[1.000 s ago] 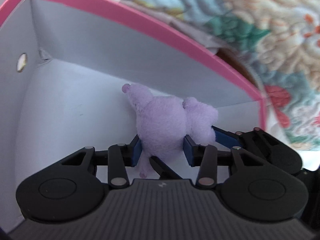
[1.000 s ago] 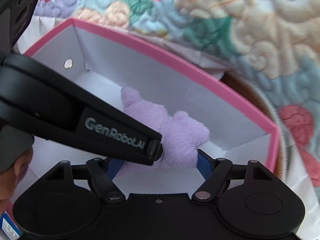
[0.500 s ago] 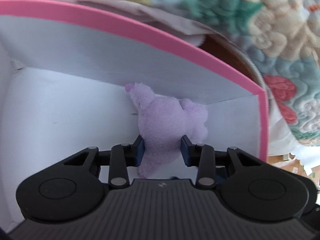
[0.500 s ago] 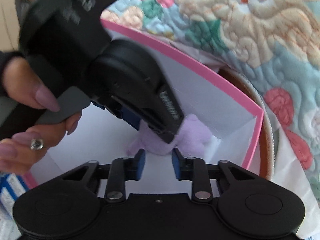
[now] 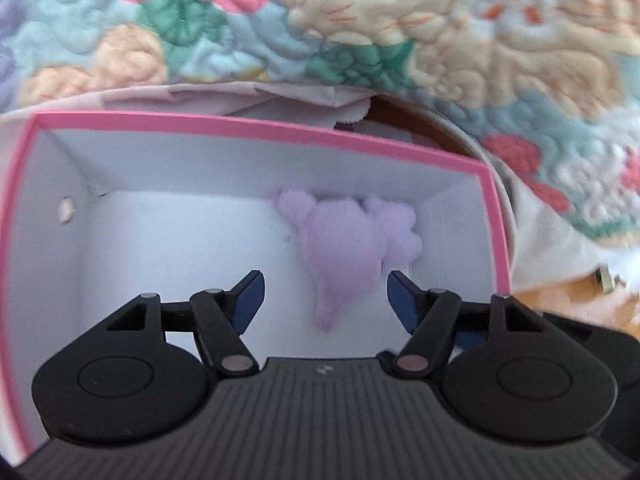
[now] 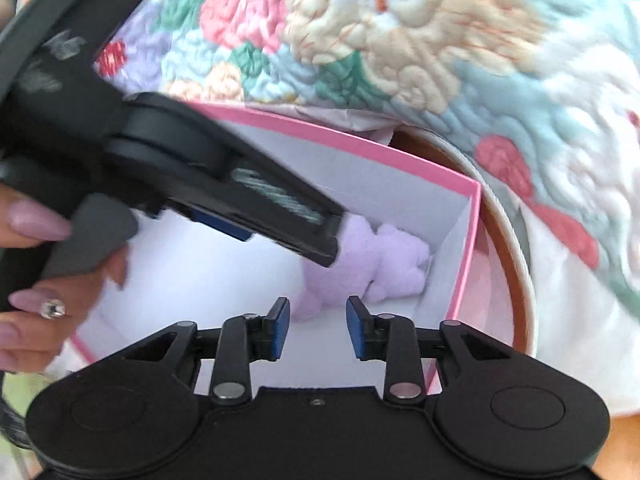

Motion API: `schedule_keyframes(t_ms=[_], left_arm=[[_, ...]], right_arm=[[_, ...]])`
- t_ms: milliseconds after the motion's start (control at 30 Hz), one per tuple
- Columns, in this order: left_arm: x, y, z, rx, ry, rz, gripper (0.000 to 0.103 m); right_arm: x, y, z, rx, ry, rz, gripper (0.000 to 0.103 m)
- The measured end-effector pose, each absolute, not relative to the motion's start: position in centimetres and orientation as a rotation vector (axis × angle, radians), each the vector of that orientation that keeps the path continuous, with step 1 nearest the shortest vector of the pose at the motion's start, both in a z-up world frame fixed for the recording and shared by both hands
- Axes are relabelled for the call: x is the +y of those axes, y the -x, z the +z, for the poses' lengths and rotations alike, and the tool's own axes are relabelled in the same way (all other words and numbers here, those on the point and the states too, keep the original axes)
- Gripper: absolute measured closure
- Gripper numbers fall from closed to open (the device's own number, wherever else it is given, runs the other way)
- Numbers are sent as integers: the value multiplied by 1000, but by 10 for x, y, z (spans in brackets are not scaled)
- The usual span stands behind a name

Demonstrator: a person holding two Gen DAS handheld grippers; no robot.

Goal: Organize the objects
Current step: 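Open the left tool to release the plush toy in the box, then move the left tool to the green yarn skein and close on it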

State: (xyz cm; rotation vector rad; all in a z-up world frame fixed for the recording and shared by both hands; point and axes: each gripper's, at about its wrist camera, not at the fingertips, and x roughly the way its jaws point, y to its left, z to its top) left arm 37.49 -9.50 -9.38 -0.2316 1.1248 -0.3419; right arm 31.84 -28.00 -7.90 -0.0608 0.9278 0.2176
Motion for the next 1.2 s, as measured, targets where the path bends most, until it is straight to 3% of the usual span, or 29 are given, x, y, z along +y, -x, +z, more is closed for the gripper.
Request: schedule_keyframes(t_ms=[233,633,700,767,1200], left_arm=[[-68,-330,-42,1133,165,-308,36],[-37,-257,45,1077,111,-303,34],[-32,-242,54,1067,108,-328,33],[-25,-223,64,1050,107,-346,32],[11,-140,101,1060,76,-418,21]], right_arm=[[-265,-268,-23,849,17,231,52],[-227,-200,42,840,25,228,45],[-222,-186,53,835,21,235,43],[-217,-173,63,828,13,248,32],[-175,-110,90,867,-8,427,21]])
